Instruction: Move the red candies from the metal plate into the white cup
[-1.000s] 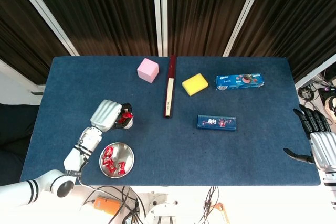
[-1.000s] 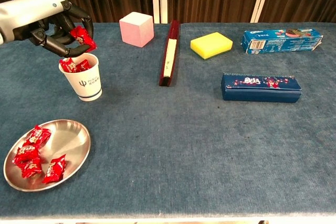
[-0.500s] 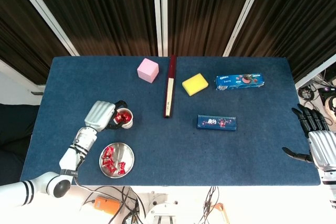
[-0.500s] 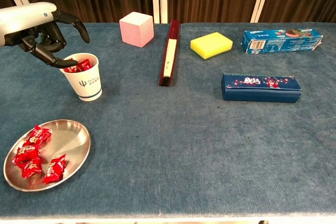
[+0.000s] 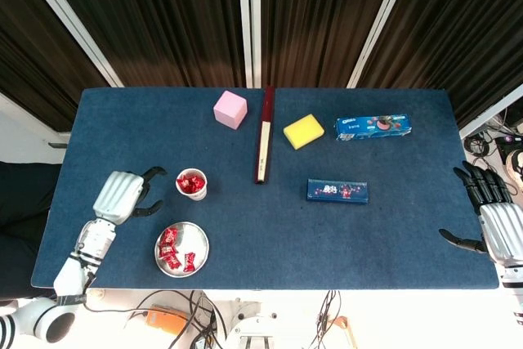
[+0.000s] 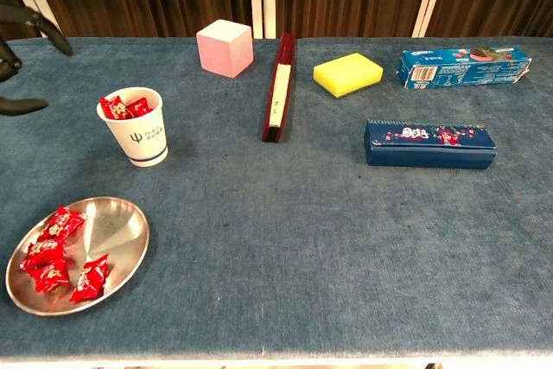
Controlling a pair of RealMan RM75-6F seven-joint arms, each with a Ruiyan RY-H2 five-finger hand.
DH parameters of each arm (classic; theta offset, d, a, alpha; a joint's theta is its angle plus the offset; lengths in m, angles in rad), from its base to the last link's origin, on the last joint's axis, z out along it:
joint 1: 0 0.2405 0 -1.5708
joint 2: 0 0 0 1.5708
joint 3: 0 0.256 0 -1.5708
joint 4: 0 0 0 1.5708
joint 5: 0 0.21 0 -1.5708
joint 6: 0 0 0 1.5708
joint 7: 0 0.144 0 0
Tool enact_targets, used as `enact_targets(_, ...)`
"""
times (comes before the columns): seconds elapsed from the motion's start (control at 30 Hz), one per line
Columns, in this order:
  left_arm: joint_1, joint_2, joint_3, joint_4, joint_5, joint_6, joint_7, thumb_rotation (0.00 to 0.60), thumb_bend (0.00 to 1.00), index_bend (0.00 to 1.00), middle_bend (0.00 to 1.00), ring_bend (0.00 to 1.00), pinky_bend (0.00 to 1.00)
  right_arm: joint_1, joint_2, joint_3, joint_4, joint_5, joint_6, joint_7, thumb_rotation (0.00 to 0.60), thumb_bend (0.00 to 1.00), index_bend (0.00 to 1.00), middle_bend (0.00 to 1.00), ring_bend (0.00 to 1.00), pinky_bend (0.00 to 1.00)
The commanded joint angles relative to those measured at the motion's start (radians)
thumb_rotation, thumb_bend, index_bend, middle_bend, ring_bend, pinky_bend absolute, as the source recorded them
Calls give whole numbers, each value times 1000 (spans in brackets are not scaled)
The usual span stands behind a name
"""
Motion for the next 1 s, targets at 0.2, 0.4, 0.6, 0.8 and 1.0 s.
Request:
enact_targets(0.2, 63, -4, 137, 56, 151, 14, 62, 600, 185, 390, 889, 813, 638, 2, -3, -3, -4, -10, 1, -5, 600, 207, 0, 26, 0, 76)
enact_targets(0.4, 60, -60, 163, 107, 184, -30, 128, 600, 186, 406, 889, 812, 625, 2, -6, -7, -5, -18, 4, -10, 600, 208, 0, 26, 0, 76)
enact_targets(0.6, 48, -106, 161, 161, 189, -69, 147, 600, 191, 406, 889, 812, 625, -5, -2, -9, -9, -21, 16, -14, 600, 208, 0, 26, 0, 76)
enact_targets(0.8, 42, -133, 152, 193, 192, -82, 163, 600, 193, 407, 889, 813, 625, -9, 0, -10, -14, -15, 18, -19, 600, 207, 0, 26, 0, 76)
enact_targets(1.0, 40, -140, 150, 202, 181, -101, 161, 600, 194, 409, 889, 812, 625, -8, 1, -9, -22, -12, 15, -26, 600, 206, 0, 26, 0, 76)
